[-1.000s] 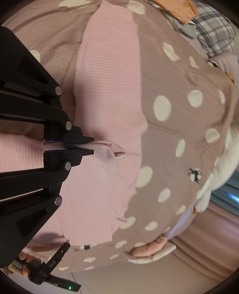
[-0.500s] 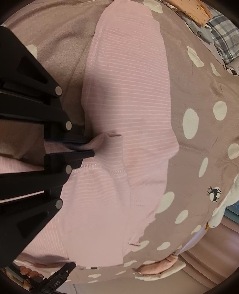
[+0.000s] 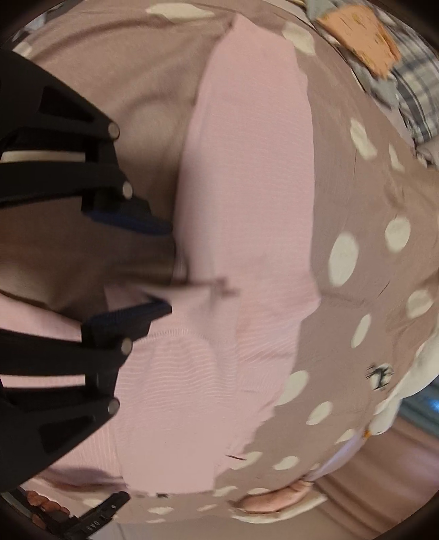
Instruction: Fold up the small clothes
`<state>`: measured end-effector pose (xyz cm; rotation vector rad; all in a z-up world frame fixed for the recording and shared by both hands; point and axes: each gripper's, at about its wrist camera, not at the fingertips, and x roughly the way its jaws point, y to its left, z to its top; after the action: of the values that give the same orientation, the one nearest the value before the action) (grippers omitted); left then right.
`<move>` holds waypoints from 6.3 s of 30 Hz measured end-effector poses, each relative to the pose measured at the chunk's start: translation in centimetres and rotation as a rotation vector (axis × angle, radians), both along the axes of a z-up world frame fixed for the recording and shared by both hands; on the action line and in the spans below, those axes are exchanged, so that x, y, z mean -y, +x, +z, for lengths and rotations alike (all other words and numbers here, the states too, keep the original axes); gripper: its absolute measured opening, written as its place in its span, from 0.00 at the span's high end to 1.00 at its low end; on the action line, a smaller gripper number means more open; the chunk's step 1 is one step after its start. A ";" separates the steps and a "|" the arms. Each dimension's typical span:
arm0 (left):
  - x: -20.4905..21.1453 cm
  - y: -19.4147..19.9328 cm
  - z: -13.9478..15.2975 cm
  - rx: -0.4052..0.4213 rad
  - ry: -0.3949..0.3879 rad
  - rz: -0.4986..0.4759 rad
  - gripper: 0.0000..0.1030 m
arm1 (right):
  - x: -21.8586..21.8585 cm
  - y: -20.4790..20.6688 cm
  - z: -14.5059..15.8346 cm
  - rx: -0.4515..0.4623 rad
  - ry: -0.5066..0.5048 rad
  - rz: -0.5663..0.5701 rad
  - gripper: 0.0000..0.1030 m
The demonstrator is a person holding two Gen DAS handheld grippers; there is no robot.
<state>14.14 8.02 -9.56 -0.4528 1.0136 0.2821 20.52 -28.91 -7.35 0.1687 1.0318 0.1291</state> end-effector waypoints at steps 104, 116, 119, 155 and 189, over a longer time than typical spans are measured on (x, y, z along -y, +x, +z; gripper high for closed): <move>12.1 4.5 2.0 0.092 0.019 -0.213 0.93 | 2.3 -10.8 6.1 0.217 0.183 -0.044 0.19; 11.8 4.2 0.3 0.018 -0.072 -0.251 0.61 | 2.0 -9.7 5.0 0.169 0.189 -0.029 0.19; 11.0 2.8 2.5 0.083 -0.105 -0.252 0.38 | 1.2 -9.1 5.0 0.162 0.182 -0.006 0.19; -5.9 -9.6 4.5 0.141 -0.008 0.217 0.25 | -21.0 -0.4 -2.7 -0.043 -0.160 0.376 0.65; -3.7 -7.5 5.7 0.152 -0.003 0.146 0.25 | -17.8 -1.9 12.3 0.387 -0.173 0.378 0.92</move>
<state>6.62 11.67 -3.84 -0.5441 0.8340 0.3716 18.60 -11.14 4.95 -0.2058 0.6738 0.3985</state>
